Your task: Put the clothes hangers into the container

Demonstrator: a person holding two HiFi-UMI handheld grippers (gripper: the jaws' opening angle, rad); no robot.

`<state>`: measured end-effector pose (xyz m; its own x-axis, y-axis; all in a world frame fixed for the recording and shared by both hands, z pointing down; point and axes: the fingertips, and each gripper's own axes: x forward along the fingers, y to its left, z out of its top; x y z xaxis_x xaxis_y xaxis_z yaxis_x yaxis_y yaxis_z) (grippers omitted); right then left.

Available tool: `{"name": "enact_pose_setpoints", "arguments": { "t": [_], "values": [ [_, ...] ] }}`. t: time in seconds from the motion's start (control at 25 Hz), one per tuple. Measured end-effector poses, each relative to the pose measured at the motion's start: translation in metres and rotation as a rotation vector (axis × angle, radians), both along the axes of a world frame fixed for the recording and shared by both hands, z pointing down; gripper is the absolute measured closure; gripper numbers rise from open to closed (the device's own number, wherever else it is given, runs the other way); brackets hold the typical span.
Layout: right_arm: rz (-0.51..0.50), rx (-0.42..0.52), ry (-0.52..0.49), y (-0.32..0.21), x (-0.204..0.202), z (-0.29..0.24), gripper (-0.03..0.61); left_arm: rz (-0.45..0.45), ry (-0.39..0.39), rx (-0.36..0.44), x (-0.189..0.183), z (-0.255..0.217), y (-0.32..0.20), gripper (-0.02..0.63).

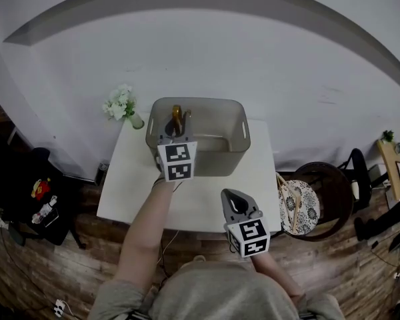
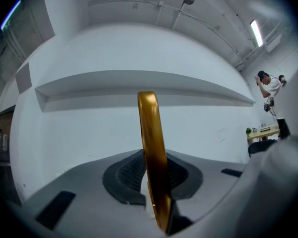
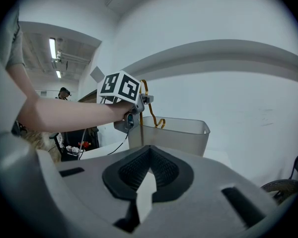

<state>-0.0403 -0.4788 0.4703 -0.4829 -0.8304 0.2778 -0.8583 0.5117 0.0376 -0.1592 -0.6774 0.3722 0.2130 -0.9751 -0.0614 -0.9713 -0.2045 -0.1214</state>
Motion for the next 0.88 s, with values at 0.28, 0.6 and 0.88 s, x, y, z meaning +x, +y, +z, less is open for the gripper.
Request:
{"name": "enact_pose_setpoints", "arguments": {
  "t": [0.28,0.6,0.88],
  "values": [
    [-0.013,0.004,-0.001,-0.002,0.0,0.0,0.578,-0.033,-0.009,0.007,-0.007,0.001,-0.001,0.557],
    [-0.03,0.002,-0.012,-0.003,-0.002,0.0,0.578,-0.055,-0.031,-0.015,-0.015,0.01,0.001,0.554],
    [-0.062,-0.005,-0.017,0.002,-0.011,0.001,0.578,-0.115,0.011,-0.06,-0.041,0.028,0.013,0.439]
  ]
}}
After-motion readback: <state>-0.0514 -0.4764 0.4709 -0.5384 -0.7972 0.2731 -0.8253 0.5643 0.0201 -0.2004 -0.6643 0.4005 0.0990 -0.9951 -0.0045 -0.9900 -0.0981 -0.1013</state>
